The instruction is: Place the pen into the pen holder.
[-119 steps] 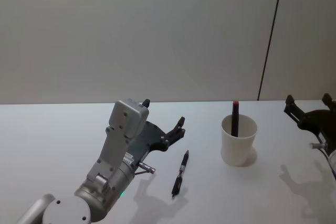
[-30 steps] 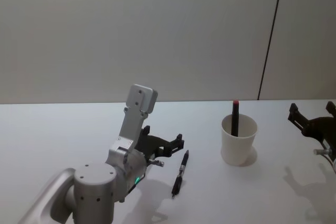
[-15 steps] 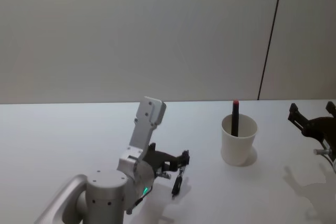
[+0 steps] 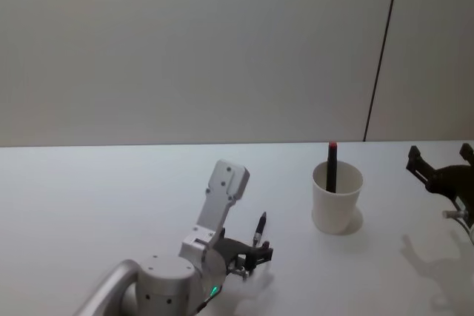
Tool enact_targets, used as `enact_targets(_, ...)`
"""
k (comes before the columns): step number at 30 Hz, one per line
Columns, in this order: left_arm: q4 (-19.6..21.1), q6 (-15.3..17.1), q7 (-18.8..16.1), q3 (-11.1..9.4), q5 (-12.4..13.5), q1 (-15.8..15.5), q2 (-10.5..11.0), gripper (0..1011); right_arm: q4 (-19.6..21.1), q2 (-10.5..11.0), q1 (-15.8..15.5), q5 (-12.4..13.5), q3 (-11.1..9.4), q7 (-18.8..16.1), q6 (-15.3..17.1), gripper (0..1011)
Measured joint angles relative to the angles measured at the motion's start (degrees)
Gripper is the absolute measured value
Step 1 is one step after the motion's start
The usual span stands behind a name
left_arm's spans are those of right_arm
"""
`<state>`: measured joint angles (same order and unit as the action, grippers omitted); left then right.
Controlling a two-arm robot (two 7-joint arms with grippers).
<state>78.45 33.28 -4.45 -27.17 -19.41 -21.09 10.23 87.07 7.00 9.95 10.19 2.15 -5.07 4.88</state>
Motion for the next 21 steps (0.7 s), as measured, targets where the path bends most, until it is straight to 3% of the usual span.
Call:
enact_targets(9, -1.73, 0.92, 0.08, -0.82, 2.45, 0.13, -0.55, 1004, 0.0, 0.0, 0.0, 0.0, 0.0, 0.0, 0.0, 1001)
enact_targets(21, -3.18, -0.88, 0.34, -1.34, 5.54, 0.31, -0.88, 1004, 0.01, 0.0, 0.0, 0.0, 0.0, 0.0, 0.0, 1001)
